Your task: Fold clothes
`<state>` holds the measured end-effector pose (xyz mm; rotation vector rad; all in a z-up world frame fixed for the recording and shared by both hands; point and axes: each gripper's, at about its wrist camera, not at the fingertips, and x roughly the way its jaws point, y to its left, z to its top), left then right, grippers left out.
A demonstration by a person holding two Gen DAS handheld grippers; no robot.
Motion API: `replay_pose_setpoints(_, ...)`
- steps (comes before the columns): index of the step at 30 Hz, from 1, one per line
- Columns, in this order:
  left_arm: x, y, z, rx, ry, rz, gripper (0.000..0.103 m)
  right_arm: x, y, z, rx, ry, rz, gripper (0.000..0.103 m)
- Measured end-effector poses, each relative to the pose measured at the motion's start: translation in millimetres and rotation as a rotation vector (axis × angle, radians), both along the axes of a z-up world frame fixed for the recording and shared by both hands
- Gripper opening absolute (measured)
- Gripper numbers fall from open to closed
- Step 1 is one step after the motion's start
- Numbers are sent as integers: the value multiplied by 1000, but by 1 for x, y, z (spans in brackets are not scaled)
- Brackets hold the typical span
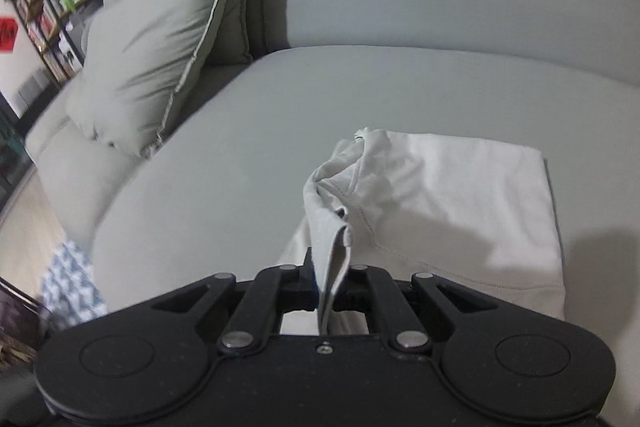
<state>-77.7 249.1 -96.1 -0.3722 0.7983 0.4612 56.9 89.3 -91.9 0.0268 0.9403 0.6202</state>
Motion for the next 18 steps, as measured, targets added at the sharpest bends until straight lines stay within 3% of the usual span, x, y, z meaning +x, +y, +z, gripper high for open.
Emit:
replay_pose_setpoints(6,-3,1,3,11,-1,12,39,-4,10,-1,-9,47,29,5)
replay_pose_setpoints(12,-8,-1,8,39,-3,21,39,-6,5,-13,90,161,246,36)
replay_pose_setpoints(15,-8,-3,8,38,-7,17,39,-4,-34,0,135,145,189,49)
replay_pose_setpoints(18,-4,-8,9,32,-18,-4,37,5,-81,11,173,125,99,55)
